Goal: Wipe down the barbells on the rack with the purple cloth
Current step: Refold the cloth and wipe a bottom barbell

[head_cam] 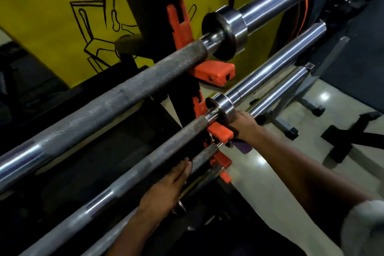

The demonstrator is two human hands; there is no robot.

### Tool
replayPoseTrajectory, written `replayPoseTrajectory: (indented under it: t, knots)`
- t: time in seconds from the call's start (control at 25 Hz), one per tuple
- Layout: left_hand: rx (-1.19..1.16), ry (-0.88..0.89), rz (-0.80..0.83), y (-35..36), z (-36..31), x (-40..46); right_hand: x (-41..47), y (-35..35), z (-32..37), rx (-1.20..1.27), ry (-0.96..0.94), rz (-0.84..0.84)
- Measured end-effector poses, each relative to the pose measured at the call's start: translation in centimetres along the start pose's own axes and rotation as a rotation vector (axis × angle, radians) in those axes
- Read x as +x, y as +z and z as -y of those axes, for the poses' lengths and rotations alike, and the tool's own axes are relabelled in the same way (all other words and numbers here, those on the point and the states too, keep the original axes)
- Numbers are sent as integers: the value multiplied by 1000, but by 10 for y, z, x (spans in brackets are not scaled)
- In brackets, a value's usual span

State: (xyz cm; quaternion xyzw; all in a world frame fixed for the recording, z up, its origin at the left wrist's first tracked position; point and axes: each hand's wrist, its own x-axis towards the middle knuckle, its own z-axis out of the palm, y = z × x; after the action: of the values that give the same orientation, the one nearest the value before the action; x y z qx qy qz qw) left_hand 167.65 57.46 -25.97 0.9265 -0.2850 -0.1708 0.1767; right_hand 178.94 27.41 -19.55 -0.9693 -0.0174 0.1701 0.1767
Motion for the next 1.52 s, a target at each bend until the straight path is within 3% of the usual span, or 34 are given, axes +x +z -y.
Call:
replayPoseTrajectory:
  t: [0.08, 0.24, 0.44, 0.6, 0.72, 0.8, 0.92, 1.04, 1.08, 1.52]
  knots:
    - [-22, 6, 6, -3, 1, 1, -26, 31, -12, -87, -109, -203]
    - [-13, 28, -34, 8, 12, 7, -83, 102, -39, 566, 130, -350]
    - [41, 63, -115, 18, 17, 7, -48, 117, -19, 1715, 580, -135]
    - [19, 47, -107, 19, 19, 5, -38, 115, -2, 1920, 571, 22]
    - [1, 52, -138, 19, 19, 4, -71, 122, -27, 1901, 517, -28]
    - [-33, 50, -156, 19, 20, 4, -89, 110, -47, 1723, 373, -96]
    - [-47, 47, -164, 17, 18, 5, -96, 66, -39, 1049, 82, -263]
    - [-44, 45, -162, 9, 12, 2, -86, 62, -16, -53, -248, -358]
    - [-38, 43, -167, 8, 11, 2, -80, 66, -6, -218, -293, -397]
    - [-32, 3, -191, 8, 9, -5, -73, 65, 23, -148, -98, -45]
